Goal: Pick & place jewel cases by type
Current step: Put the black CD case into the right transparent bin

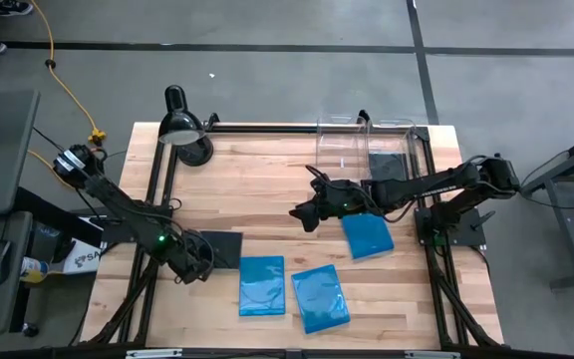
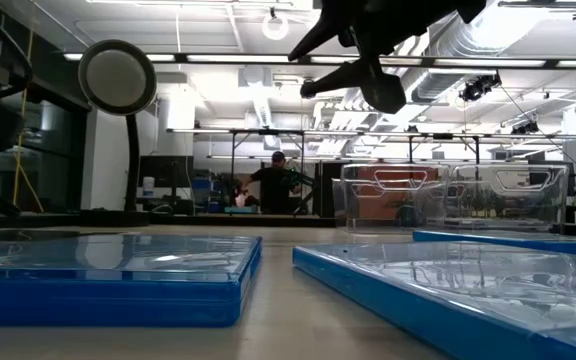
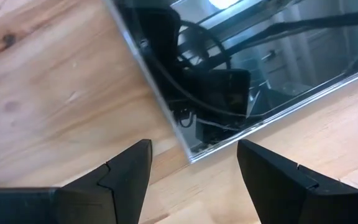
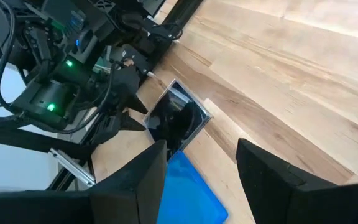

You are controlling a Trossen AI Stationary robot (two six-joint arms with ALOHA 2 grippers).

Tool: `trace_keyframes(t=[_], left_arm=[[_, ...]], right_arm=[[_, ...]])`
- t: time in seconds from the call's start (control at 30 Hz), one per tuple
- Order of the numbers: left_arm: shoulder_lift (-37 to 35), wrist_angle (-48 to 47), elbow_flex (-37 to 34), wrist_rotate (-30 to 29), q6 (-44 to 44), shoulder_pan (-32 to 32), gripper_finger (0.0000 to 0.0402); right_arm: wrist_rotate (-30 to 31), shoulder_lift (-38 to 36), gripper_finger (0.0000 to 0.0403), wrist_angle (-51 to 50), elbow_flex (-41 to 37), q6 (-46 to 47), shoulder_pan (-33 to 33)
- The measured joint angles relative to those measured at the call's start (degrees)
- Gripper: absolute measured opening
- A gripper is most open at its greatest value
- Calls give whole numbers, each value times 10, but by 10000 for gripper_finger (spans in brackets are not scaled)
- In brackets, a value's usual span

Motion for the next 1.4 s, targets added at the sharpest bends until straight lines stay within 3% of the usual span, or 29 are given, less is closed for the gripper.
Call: trace_keyframes(t=[0.5,0.87,1.0,1.23,1.4], left_arm=[[1,19,4,-40,-1,68,236],[1,54,2,-87,7,138,236],[2,73,2,-136,27,152,236],[2,84,2,-123,89,196,236],[2,82,2,-129,175,244,236]], right_arm=[[77,0,179,-109,0,34,0],[101,0,179,-112,0,48,0],[100,0,179,-113,0,44,0],[83,0,179,-160,0,55,2],[128,0,179,-187,-1,76,21]])
